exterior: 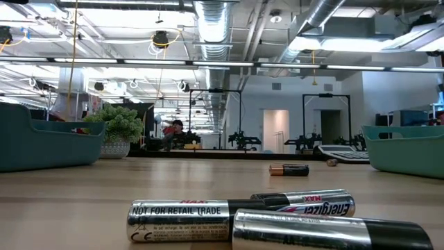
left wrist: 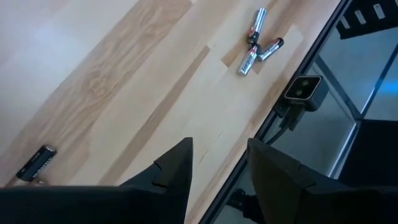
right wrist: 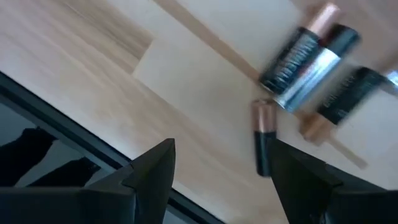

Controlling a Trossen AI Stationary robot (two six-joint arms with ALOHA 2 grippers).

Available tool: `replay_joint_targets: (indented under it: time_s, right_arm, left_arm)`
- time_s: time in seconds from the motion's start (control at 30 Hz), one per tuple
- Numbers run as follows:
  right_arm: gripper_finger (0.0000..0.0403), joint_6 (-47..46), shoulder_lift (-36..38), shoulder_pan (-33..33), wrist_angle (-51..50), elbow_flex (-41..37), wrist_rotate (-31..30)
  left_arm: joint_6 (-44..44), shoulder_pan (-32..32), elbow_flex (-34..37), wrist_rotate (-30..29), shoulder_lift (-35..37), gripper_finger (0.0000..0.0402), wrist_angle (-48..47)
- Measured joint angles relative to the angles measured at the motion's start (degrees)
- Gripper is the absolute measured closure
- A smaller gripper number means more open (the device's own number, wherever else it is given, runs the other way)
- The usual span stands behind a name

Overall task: Sort batteries
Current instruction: Put the black battery into the green bin

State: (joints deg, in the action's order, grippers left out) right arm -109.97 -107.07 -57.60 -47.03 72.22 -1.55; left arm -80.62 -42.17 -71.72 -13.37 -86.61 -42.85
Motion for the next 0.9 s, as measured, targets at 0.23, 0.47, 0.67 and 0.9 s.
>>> replay_joint_targets:
  time_s: [0.23,0.47,0.67,0.9]
  right_arm:
    - [0.0133,-0.3,0.0,-0.1,1.9,-2.4,2.2]
    - [0.0133,2.9,0.0,-0.5,2.3,-2.4,2.3]
    - [0.0133,-0.2,0.0,-1.3,6.1,-4.2,2.3]
    - [0.0144,-5.5,0.3,-2.9,10.8,-7.4,1.6]
  left_arm:
    - [-1.7,-0.9,0.0,0.0,0.0,0.0256,0.2]
    - [-2.3,-0.8,0.0,-1.2,0.0,0.0256,0.3]
    - [-2.8,-0.7,0.0,-2.7,0.0,0.0256,0.3]
    - [-3.2,-0.6,0.0,-2.8,0.0,0.0256,0.2]
